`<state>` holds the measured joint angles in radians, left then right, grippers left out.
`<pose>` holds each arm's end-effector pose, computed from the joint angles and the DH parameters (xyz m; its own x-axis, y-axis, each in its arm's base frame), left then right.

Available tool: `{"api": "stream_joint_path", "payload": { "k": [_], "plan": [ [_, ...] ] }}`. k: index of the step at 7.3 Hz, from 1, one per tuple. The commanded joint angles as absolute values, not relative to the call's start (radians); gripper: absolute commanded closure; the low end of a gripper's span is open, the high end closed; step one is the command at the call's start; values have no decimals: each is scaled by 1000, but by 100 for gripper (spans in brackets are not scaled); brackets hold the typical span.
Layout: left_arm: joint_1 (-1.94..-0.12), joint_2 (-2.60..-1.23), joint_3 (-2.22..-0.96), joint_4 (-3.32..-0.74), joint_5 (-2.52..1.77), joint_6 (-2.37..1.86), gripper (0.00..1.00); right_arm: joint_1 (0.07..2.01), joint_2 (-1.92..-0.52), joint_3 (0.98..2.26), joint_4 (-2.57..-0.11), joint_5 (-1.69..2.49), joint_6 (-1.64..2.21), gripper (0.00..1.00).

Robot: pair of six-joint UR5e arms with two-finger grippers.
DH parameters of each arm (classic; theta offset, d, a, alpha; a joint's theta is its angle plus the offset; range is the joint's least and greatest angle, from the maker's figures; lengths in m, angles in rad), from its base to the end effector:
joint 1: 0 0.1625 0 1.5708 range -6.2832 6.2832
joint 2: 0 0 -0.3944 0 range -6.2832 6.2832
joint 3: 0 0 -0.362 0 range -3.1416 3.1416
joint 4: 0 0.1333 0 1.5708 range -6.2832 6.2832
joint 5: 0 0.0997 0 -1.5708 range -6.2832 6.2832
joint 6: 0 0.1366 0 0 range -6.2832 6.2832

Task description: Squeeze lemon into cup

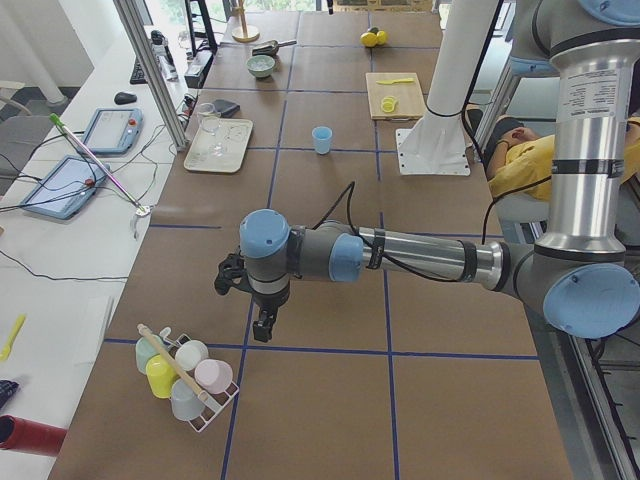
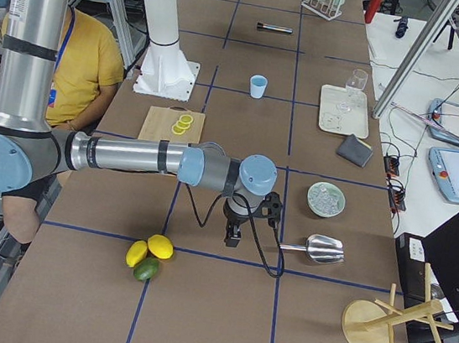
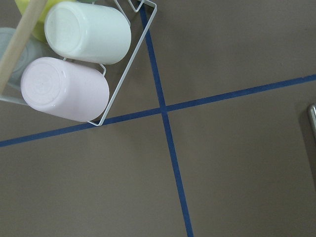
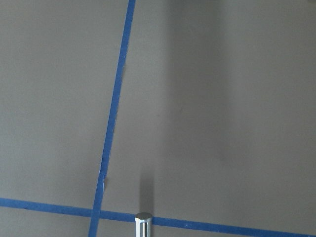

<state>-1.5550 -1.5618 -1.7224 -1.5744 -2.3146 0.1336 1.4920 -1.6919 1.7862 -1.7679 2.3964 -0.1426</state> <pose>-0.0334 -0.4686 0.5904 0.7256 0.2410 -0.6445 -0.1133 0.9657 0.2336 0.0011 -0.4038 0.6223 0.6639 -0.1193 0.7382 0.1744 0.9847 0.0023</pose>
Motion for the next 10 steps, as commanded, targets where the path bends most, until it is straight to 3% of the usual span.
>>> {"api": "stream_joint_path", "payload": {
  "k": [1, 10],
  "plan": [
    [-1554, -1606, -1736, -1502, -2310, 133, 0, 1502, -1678, 1755, -1767, 2411, -143, 0],
    [-1525, -1588, -1750, -1448, -2316, 137, 0, 1502, -1631, 1747, -1767, 2410, -112, 0]
  ]
}}
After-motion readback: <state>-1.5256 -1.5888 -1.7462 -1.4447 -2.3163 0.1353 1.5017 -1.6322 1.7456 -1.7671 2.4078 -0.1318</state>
